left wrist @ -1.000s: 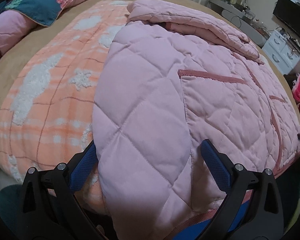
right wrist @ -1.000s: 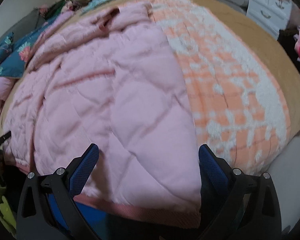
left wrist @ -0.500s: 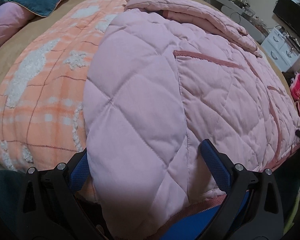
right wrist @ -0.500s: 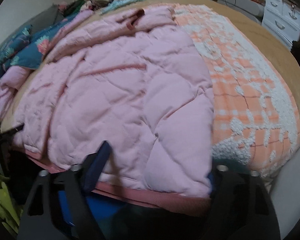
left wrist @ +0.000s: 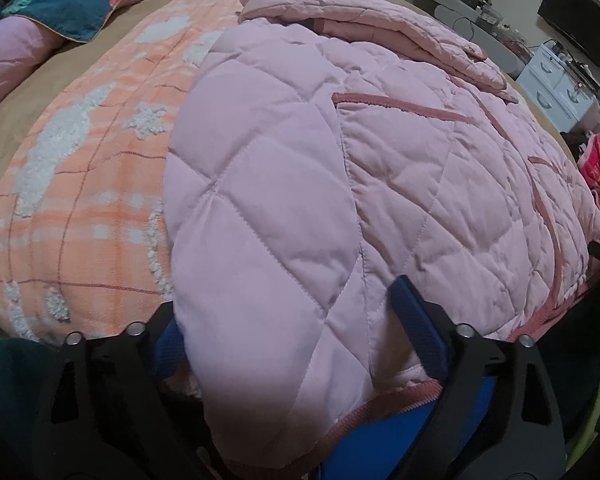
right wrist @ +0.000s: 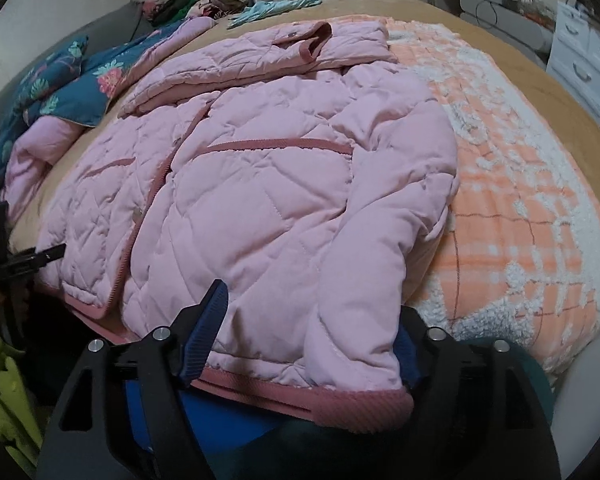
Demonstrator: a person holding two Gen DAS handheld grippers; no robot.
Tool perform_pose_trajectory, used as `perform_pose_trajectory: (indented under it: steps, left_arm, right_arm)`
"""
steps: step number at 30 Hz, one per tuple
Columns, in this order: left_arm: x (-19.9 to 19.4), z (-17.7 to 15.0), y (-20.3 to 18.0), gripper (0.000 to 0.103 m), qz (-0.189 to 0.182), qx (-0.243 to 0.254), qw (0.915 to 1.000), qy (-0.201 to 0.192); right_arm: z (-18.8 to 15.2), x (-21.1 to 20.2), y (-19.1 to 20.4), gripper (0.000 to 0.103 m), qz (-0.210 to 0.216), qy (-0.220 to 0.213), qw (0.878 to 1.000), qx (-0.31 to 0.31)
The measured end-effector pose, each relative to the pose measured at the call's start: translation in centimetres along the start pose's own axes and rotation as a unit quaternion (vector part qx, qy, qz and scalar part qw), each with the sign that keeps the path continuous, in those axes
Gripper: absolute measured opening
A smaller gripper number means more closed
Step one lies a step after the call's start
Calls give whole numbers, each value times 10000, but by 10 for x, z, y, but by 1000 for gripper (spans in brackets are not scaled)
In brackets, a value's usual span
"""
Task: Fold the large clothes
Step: 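Lift the hem with both tools and fold it toward the collar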
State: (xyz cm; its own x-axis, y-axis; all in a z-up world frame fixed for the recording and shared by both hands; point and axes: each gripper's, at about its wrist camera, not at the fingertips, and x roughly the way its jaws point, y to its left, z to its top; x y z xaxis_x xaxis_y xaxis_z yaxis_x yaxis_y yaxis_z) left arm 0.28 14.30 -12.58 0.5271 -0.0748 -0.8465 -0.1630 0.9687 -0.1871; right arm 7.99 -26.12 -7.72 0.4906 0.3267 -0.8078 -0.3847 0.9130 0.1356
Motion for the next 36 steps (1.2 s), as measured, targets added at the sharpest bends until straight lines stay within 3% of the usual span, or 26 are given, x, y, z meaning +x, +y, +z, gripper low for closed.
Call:
perform_pose_trajectory:
  steps: [1, 2, 9, 11, 13, 15, 18, 27, 36]
  left_arm:
    - [-2, 0, 0, 76, 9, -8, 10000, -16]
    - [-4, 0, 1, 71, 25, -12, 10000, -33]
    - [-13, -12, -4, 66, -85, 169, 9997, 135]
    - [-12, -16, -6, 65, -306, 164, 9990, 265]
    - [-14, -18, -12, 48, -291, 308, 9988, 262]
    - [-17, -15, -16, 21, -210, 417, 9988, 145]
    - [-23, -8, -16, 13, -320, 417, 9986, 35]
    - [-51, 29, -27, 8, -403, 618, 9953, -635]
    - [-79, 86, -21, 8, -658, 337, 9892, -1268]
  right_arm:
    - [1, -3, -1, 38, -1, -91, 10000, 8]
    - [2, -10, -4, 32, 61, -249, 9996, 97]
    - [16, -41, -9, 26, 341, -879, 9951, 294]
    - [24, -49, -12, 23, 444, -1069, 9926, 355]
    - [36, -56, -15, 21, 548, -1256, 9898, 384]
    - [47, -63, -18, 21, 619, -1384, 9876, 410]
    - [60, -71, -20, 20, 734, -1557, 9841, 428]
    - [85, -82, -29, 20, 861, -1834, 9773, 615]
    - [109, -96, -39, 20, 896, -2149, 9693, 790]
